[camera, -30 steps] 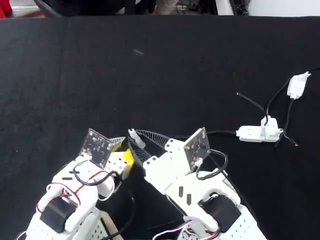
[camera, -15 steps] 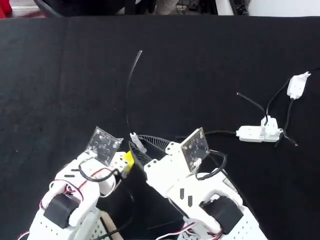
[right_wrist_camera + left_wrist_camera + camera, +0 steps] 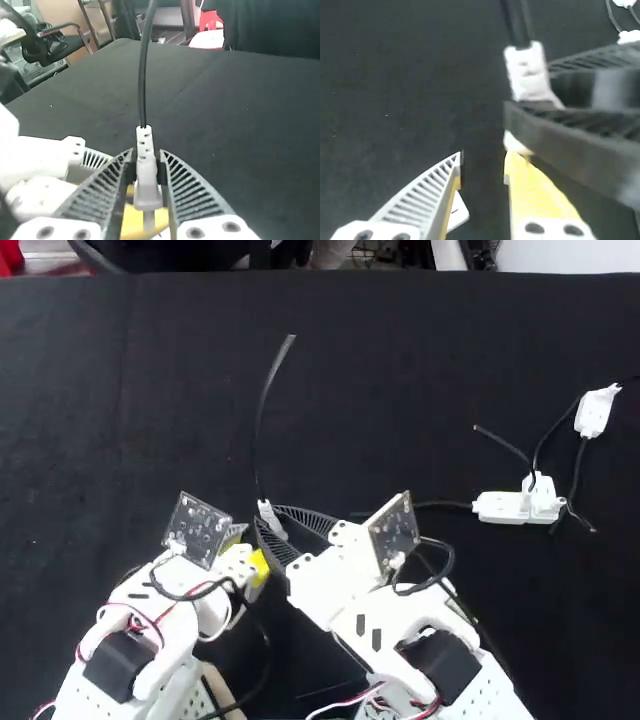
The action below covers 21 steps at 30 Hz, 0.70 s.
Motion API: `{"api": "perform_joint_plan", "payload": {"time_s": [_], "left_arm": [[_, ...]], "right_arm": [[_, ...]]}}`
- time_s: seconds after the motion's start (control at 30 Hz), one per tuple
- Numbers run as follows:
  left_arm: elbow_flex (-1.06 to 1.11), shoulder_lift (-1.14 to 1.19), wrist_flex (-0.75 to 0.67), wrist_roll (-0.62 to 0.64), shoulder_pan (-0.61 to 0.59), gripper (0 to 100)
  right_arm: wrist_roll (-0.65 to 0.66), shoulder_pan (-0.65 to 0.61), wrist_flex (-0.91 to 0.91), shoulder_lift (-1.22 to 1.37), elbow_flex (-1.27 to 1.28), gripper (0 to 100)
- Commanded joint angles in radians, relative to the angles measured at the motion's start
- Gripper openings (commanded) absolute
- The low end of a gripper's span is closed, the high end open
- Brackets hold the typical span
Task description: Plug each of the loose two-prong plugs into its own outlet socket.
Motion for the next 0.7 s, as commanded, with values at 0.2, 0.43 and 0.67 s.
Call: {"api": "perform_joint_plan", "payload": {"time_s": [0.2,0.43,0.67], "left_arm": [[-0.002,-0.002,-0.092,0.014,-0.01,15],[0.016,-0.002,-0.17,0.063,-0.101,16],[0.004,-0.002,-0.157,0.063,-0.113,19]], "right_arm": [[-0.031,-0.02,-0.003,-0.001,-0.025,1.1],[-0.031,-0.072,0.026,0.002,-0.041,1.1],[-0.025,-0.071,0.028,0.004,-0.041,1.2]]}}
